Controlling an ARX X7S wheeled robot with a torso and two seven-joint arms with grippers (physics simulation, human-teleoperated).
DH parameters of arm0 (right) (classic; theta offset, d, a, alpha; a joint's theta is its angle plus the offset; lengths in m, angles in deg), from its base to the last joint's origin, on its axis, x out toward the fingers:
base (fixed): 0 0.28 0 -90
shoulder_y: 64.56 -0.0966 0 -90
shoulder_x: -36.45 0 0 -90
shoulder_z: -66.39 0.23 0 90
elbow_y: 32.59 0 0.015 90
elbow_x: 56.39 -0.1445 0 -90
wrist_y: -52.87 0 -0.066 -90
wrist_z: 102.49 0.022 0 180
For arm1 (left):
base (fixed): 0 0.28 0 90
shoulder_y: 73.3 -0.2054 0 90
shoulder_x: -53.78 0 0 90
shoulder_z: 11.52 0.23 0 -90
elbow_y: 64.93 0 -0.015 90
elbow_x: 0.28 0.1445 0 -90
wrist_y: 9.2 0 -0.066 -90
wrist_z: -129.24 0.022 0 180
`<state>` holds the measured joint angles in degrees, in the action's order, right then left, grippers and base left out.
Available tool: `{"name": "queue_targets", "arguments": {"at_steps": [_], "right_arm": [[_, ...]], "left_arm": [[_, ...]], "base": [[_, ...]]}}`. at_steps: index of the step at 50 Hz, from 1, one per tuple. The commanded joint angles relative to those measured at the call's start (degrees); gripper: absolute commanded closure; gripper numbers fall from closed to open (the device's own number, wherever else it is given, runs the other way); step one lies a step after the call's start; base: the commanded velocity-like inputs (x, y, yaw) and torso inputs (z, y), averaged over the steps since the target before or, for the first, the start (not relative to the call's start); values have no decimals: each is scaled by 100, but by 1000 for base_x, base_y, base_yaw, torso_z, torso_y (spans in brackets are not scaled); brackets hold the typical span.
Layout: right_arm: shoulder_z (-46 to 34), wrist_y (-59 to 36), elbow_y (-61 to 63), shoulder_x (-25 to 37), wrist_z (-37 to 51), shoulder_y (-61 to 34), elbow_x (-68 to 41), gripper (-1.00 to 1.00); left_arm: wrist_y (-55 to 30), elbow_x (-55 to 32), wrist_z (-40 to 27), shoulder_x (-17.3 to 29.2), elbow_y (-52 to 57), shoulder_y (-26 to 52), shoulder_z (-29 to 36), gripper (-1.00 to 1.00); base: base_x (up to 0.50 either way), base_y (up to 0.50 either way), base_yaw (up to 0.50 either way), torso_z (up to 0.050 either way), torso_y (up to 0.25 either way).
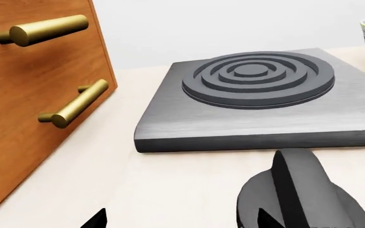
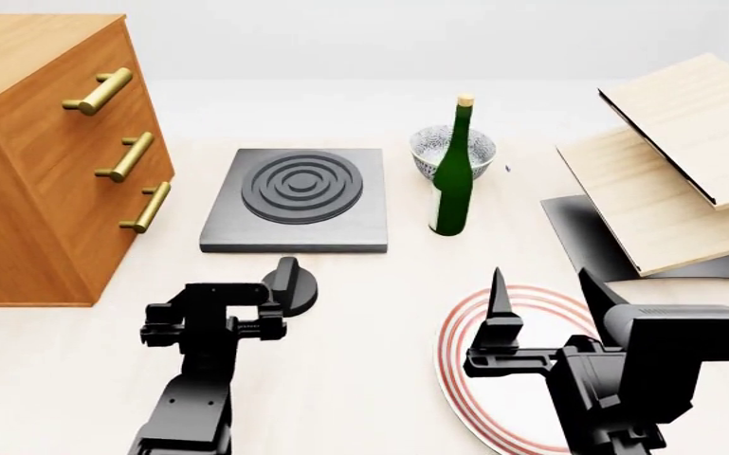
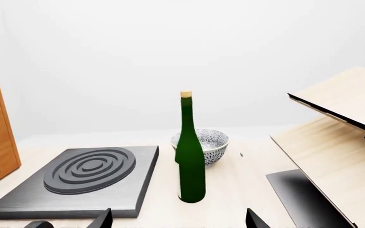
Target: Turn on the stove.
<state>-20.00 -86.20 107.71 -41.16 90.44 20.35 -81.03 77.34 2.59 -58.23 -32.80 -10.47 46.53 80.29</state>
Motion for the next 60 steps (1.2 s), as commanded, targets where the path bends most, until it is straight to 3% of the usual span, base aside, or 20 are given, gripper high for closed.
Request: {"name": "queue_targets", "arguments": {"at_steps": [1, 9, 17, 21, 26, 36, 43, 60], "right_arm": [[-16, 200, -96, 18, -7, 122, 6, -100], [51, 248, -118, 50, 5, 165, -40, -100], [60, 248, -117, 72, 38, 166, -79, -100], [41, 237, -114, 74, 62, 150, -96, -100], [7, 257, -160, 90, 77, 144, -86, -100], [-144, 312, -197, 117, 124, 164, -17, -100], [-223, 342, -238, 129, 149, 168, 6, -100], [-298, 432, -321, 154, 200, 201, 10, -100]], "left_arm": [[-193, 38, 2, -252, 152, 34, 414, -100], [-126, -396, -235, -304, -264, 222, 1031, -100], [-695, -851, -302, -210, 618, 15, 1452, -100], [-1388, -1098, -252, -49, 1795, -222, 1454, -100], [-2822, -1420, -374, 364, 4089, -550, 1330, -100], [-4111, -1954, -575, 917, 6451, -1354, 763, -100], [-4309, -2193, -631, 1032, 6961, -1663, 421, -100], [-4159, -2291, -623, 1101, 7035, -1945, 322, -100]], "base": [[0, 0, 0, 0, 0], [0, 0, 0, 0, 0], [0, 0, 0, 0, 0], [0, 0, 0, 0, 0], [0, 0, 0, 0, 0], [0, 0, 0, 0, 0], [0, 0, 0, 0, 0], [0, 0, 0, 0, 0]]}}
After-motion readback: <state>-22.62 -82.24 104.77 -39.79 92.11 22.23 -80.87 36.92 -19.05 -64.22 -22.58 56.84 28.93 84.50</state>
